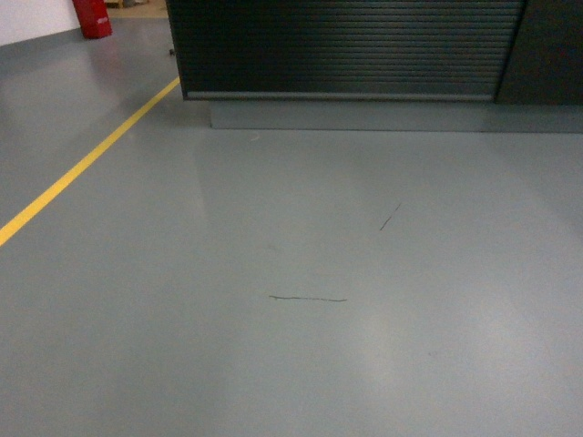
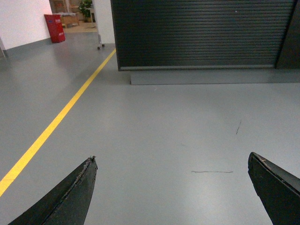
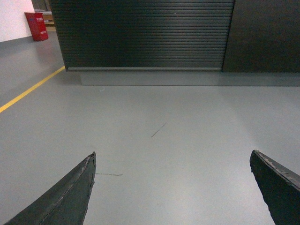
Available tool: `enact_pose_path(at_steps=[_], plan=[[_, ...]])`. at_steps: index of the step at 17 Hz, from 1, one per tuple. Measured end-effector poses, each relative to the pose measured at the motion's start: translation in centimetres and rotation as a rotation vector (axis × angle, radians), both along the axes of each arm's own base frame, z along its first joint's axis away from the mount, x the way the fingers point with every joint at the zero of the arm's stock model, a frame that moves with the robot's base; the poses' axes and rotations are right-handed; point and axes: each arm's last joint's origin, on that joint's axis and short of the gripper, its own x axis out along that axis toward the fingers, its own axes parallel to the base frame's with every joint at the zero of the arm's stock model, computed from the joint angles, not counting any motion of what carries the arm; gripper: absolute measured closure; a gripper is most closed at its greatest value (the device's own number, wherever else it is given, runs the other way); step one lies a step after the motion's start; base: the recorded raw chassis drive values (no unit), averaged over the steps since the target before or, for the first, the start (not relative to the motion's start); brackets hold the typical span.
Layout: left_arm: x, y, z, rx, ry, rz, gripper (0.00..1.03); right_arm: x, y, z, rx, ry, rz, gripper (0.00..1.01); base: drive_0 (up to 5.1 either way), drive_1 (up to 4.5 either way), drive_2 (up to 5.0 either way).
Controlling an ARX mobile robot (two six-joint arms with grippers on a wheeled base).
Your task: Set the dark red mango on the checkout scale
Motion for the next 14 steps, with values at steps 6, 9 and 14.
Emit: enact_pose_path(at_steps=[6,9,14], plan=[[0.00,0.00,-0.01,0.000,0.001,0.000,0.05,0.00,0.00,-0.02,0.000,0.002,0.000,0.03,0.0,4.09,-4.1],[0.00,0.00,-0.01,0.000,0.001,0.000,0.05,0.00,0.00,-0.01,0.000,0.002,0.000,0.03,0.0,4.16,-4.2],[0.00,0.00,-0.01,0.000,0.002,0.000,0.05,0.00,0.00,-0.03,0.000,0.003,0.000,0.03,0.0,4.22,-4.3]])
